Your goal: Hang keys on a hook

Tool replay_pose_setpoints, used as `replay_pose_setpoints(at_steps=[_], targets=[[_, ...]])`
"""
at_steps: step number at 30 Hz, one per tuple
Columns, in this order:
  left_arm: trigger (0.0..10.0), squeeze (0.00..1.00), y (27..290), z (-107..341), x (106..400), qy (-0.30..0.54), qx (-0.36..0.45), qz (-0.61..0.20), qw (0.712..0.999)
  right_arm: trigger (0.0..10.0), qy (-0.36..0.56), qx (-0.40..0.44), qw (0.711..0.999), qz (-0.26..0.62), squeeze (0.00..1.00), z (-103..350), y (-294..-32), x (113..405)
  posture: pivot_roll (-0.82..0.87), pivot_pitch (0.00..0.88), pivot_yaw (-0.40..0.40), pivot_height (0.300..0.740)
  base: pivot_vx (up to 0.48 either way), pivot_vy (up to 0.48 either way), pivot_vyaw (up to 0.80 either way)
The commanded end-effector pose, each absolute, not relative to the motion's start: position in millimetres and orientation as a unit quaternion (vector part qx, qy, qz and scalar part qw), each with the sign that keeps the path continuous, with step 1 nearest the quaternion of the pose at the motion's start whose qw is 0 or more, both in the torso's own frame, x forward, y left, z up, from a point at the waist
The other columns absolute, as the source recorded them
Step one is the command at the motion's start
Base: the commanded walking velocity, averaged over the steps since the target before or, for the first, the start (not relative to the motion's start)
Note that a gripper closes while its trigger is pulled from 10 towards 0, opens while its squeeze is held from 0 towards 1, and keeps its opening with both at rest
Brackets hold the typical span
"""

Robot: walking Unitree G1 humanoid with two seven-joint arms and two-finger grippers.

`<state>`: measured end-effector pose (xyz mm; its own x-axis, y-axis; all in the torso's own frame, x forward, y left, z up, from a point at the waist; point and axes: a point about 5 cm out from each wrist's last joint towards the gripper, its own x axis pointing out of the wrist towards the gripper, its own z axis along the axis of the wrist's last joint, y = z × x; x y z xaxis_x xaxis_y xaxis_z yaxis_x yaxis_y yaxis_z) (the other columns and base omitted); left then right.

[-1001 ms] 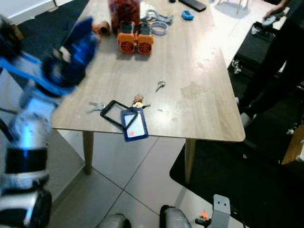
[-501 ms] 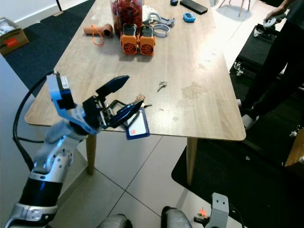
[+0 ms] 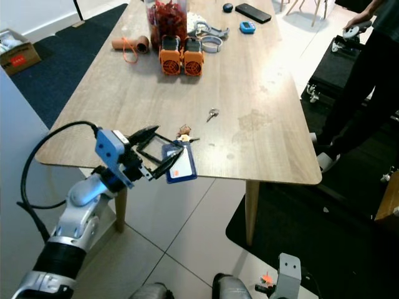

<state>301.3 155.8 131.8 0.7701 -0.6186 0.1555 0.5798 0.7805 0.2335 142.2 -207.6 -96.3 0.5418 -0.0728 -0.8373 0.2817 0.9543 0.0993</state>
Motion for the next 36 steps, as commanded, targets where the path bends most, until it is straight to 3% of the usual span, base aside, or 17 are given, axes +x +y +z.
replay_pose_setpoints(at_steps=[1, 9, 15, 18, 27, 36], targets=[[10.0, 0.00, 165, 105, 297, -0.065, 0.097, -0.284, 0.952, 10.0, 0.474, 0.117, 0.866, -0.111, 0.00, -99, -208, 135, 0.09, 0.082, -0.054, 0.740, 0.000, 0.000, 0.00], [10.0, 0.00, 182, 80, 288, -0.065, 0.015, -0.195, 0.978, 10.0, 0.474, 0.121, 0.865, -0.113, 0.00, -99, -207, 134, 0.10, 0.081, -0.054, 0.740, 0.000, 0.000, 0.00], [10.0, 0.00, 182, 77, 278, -0.088, -0.064, -0.210, 0.972, 10.0, 0.474, 0.123, 0.864, -0.114, 0.00, -99, -207, 134, 0.09, 0.086, -0.054, 0.740, 0.000, 0.000, 0.00], [10.0, 0.00, 177, 76, 269, -0.095, -0.093, -0.255, 0.958, 10.0, 0.475, 0.123, 0.864, -0.114, 0.00, -100, -207, 133, 0.09, 0.089, -0.056, 0.740, 0.000, 0.000, 0.00], [10.0, 0.00, 176, 55, 248, -0.062, -0.070, -0.333, 0.938, 10.0, 0.475, 0.125, 0.863, -0.115, 0.00, -100, -208, 133, 0.09, 0.095, -0.057, 0.740, 0.000, 0.000, 0.00], [10.0, 0.00, 192, 28, 231, -0.002, -0.025, -0.305, 0.952, 10.0, 0.478, 0.125, 0.862, -0.116, 0.00, -100, -209, 131, 0.09, 0.095, -0.065, 0.740, 0.000, 0.000, 0.00]])
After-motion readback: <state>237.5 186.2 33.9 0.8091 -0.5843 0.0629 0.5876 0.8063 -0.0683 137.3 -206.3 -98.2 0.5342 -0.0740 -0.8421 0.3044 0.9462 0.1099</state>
